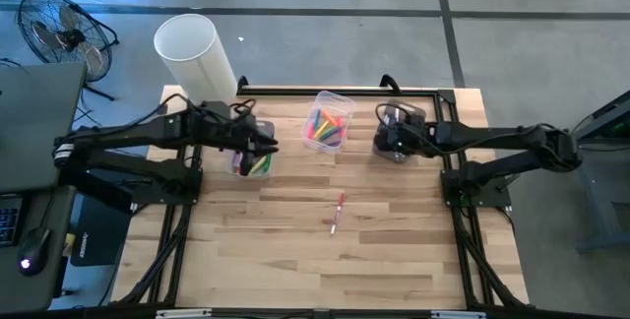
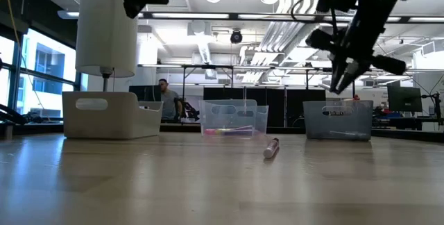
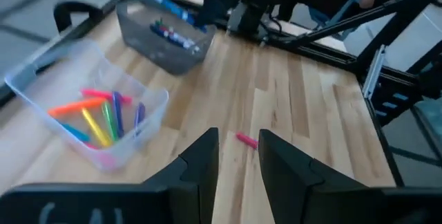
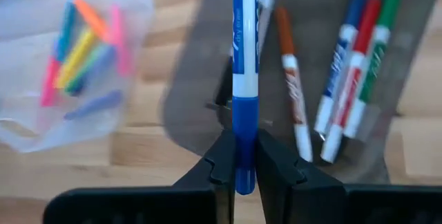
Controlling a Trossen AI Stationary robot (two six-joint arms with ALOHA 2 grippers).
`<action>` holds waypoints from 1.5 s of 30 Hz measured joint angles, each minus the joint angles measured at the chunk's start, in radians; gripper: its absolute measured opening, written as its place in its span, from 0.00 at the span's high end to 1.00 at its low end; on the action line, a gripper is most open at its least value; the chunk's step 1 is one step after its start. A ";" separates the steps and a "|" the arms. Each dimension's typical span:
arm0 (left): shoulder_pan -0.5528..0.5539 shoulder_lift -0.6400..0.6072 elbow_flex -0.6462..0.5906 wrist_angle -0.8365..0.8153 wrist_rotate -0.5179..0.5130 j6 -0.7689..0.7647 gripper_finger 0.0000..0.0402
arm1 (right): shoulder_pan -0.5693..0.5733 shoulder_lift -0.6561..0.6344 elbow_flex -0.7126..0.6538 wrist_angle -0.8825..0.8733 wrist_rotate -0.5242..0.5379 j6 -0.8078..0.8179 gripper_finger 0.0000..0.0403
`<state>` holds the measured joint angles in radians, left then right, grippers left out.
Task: Pick & Place Markers
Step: Put the blue marker into the black bin, then put the pink marker into the black bin
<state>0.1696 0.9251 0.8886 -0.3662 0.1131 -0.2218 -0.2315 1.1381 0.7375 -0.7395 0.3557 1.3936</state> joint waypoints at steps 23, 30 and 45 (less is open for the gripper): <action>0.000 -0.058 0.000 -0.205 -0.009 0.086 0.75 | 0.078 0.000 -0.021 0.299 0.018 -0.097 0.73; 0.000 -0.058 0.000 -0.205 -0.015 0.049 0.75 | 0.175 -0.001 -0.021 0.705 -0.039 -0.428 0.74; 0.000 -0.058 0.000 -0.205 -0.010 -0.078 0.75 | 0.384 0.191 0.286 0.559 -0.051 -1.140 0.87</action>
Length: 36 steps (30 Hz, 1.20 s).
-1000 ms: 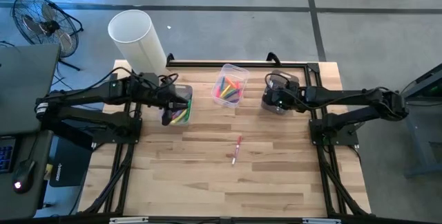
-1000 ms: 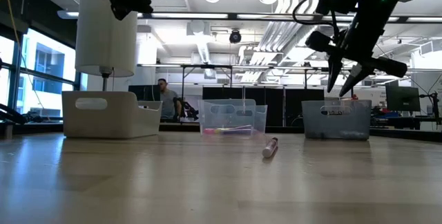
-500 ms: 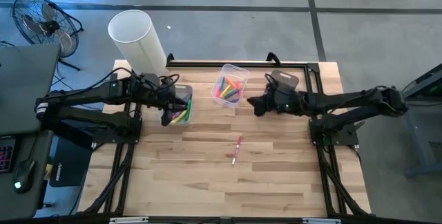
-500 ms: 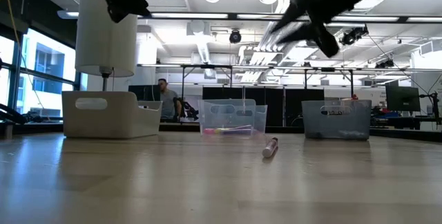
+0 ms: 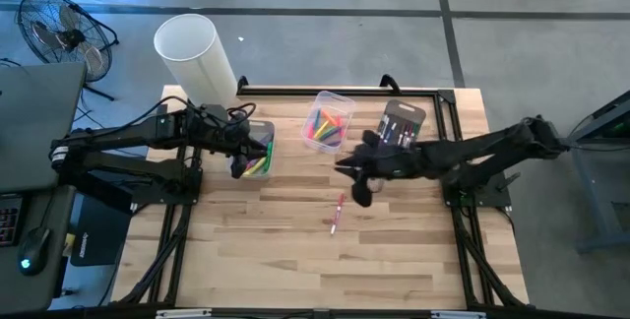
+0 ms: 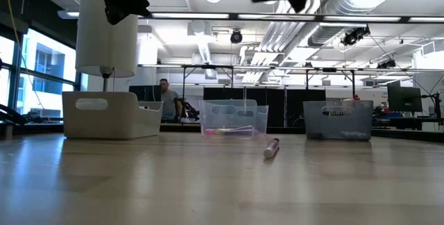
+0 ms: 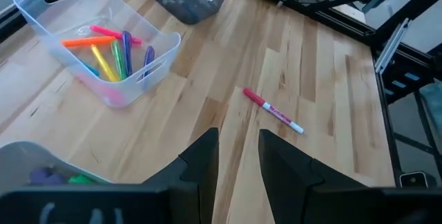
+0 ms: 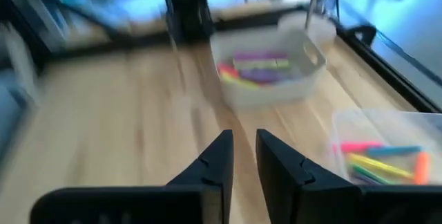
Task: Pick & Place Markers
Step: Put the pink marker into the black bin
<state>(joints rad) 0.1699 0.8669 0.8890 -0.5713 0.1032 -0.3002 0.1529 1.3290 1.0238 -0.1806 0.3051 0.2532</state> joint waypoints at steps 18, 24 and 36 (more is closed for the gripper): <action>-0.001 0.000 0.000 -0.039 0.040 -0.048 0.75 | 0.005 0.647 0.614 -0.890 -0.186 -0.879 0.72; 0.000 0.001 0.000 -0.040 0.040 -0.046 0.75 | 0.041 0.673 0.501 -0.788 -0.187 -1.051 0.72; 0.000 0.001 0.000 -0.040 0.040 -0.045 0.75 | 0.074 0.672 0.301 -0.535 -0.143 -1.177 0.72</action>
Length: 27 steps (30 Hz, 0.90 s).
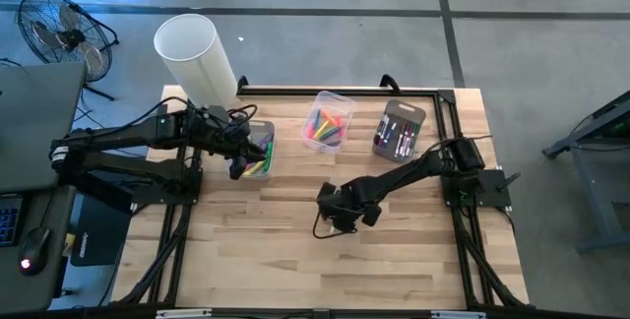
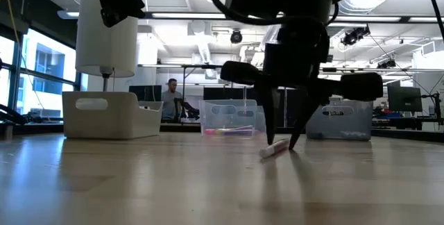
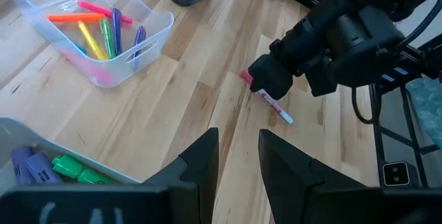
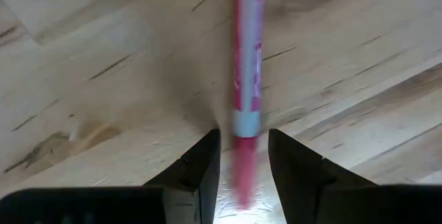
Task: Pick & Place Markers
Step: Put the pink marker into the black bin
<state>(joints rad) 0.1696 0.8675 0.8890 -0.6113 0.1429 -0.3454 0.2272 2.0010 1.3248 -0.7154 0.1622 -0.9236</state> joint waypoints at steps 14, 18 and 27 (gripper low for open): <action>0.000 0.001 0.000 0.000 -0.001 0.000 0.75 | -0.004 -0.006 -0.044 0.036 -0.067 0.269 0.89; 0.000 0.001 0.000 -0.001 0.000 0.000 0.75 | -0.012 -0.006 -0.044 0.035 -0.115 0.491 0.94; 0.000 0.001 0.000 0.000 0.005 0.000 0.75 | -0.031 -0.030 -0.050 0.041 -0.287 1.020 0.94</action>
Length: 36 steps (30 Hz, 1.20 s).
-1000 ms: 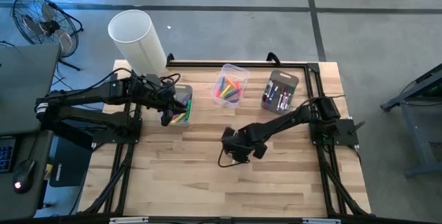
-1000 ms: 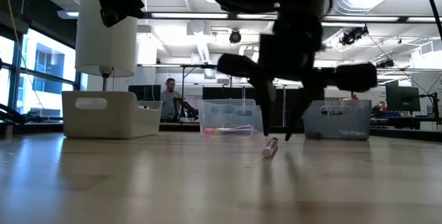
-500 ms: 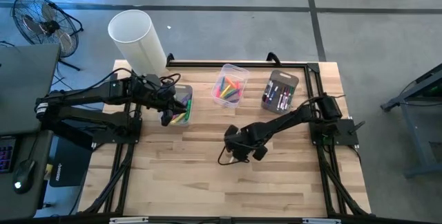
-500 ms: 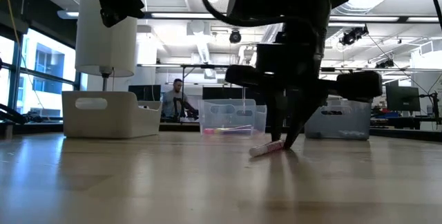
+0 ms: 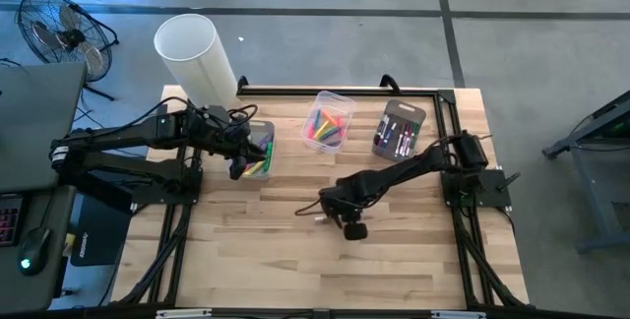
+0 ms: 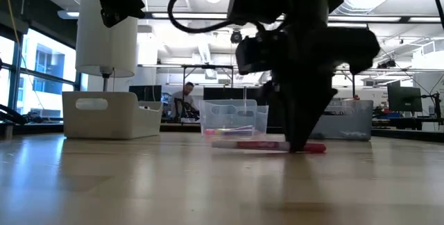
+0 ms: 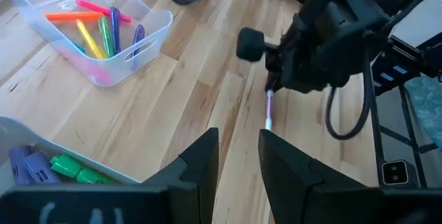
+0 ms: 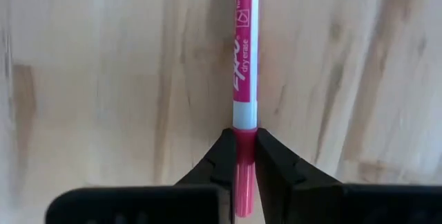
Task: Pick & Place Markers
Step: Put the pink marker into the black bin
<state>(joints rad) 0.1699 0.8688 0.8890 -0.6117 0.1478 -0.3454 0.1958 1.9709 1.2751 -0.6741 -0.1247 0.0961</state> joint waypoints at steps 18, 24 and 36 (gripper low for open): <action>0.000 0.000 0.000 0.007 0.001 0.048 0.75 | -0.207 -0.501 0.001 -0.181 0.389 0.536 0.94; 0.000 0.000 0.000 0.013 0.001 0.061 0.75 | -0.441 -0.637 0.003 -0.374 0.451 0.778 0.93; 0.000 0.000 0.000 0.018 -0.001 0.061 0.75 | -0.732 -0.512 0.002 -0.526 0.255 0.830 0.93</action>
<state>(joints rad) 0.1699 0.8688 0.8886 -0.5935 0.1471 -0.2844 -0.5363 1.4587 1.2770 -1.2003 0.1304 0.9258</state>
